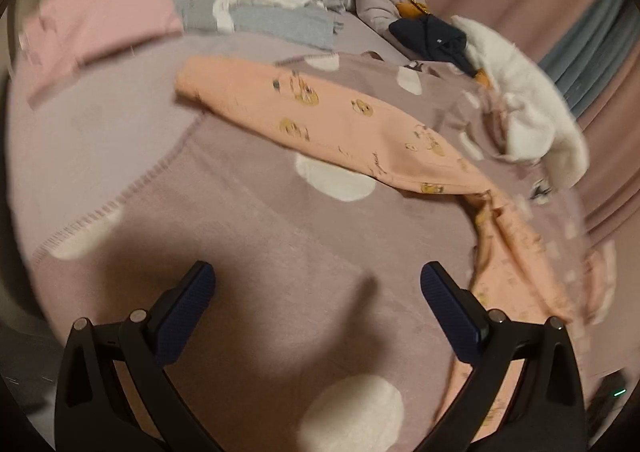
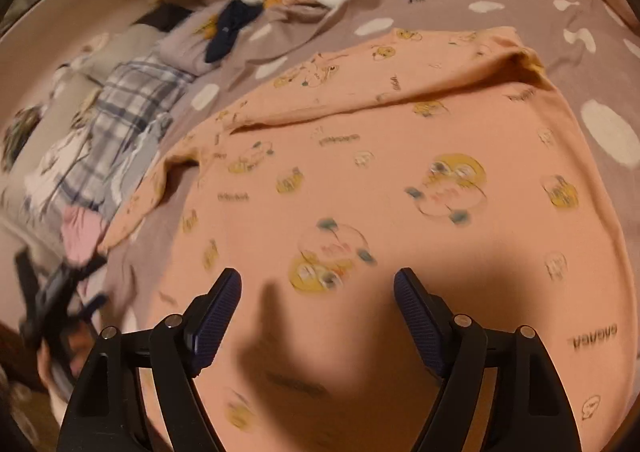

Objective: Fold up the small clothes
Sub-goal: 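Lift the sleeve and side with the right tool and fold across the body, then grasp the other sleeve edge of the garment with the left tool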

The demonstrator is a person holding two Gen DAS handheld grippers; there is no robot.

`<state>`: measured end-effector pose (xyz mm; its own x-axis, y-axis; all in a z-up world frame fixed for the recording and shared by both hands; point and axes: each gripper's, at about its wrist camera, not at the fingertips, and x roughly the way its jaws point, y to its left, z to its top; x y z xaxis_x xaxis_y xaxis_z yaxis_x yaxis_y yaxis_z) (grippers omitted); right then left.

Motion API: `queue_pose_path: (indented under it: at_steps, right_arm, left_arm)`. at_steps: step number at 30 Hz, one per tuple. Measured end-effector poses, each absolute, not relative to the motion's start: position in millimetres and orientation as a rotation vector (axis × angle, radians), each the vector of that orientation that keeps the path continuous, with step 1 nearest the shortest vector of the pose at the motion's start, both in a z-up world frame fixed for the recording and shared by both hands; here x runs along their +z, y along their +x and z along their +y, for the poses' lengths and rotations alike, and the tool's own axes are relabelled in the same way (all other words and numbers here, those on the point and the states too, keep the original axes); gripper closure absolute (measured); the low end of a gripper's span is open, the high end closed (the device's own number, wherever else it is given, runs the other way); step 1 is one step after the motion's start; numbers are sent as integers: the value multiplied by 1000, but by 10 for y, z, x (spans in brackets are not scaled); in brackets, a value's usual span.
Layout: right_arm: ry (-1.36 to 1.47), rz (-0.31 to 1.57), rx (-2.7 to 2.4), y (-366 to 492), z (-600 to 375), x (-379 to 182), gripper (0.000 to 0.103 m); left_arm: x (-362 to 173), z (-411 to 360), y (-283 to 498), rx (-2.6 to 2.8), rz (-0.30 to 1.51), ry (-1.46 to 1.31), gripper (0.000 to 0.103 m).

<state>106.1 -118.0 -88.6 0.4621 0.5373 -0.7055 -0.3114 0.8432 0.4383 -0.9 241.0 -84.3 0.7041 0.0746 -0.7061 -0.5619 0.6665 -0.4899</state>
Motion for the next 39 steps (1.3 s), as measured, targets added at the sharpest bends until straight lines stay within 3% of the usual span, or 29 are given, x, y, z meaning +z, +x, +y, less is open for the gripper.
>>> queue_pose_path:
  at_steps: [3,5,7,12,26,29,31,32,34,36,39]
  right_arm:
    - [176,950,564,1119,-1095,-891,23]
    - [110,923,549,1127,-970,-882,15]
    - [69,880,567,1066,-891,-967,0]
    - [-162,859,483,990,-567,-1044,0]
    - [-144,852,488,972,-676,-1083,0]
    - [-151,852,485,972,-664,-1085,0]
    - [-152,853,484,973,-665,-1086,0]
    - [-152,853,485,973,-665,-1085,0]
    - [-150,853,485,975,-665,-1085,0]
    - [-150,853,485,980,-663,-1087,0]
    - [-151,852,485,977,-664,-1085,0]
  left_arm:
    - [-831,2496,-117,345,632,-843,0]
    - [-845,2570,-158,250,596,-900,0]
    - [-882,2632,-139,217,581,-947,0]
    - [-928,2822,-89,165,548,-988,0]
    - [-982,3701,227,215,433,-1182,3]
    - [-1045,3834,156,271,398,-1276,24]
    - [-1084,3884,98,296,403,-1293,50]
    - [-1112,3903,82,309,420,-1285,58]
    - [-1153,3910,64,345,458,-1259,86]
    - [-1198,3911,5,369,467,-1237,93]
    - [-1232,3914,-65,354,430,-1255,93]
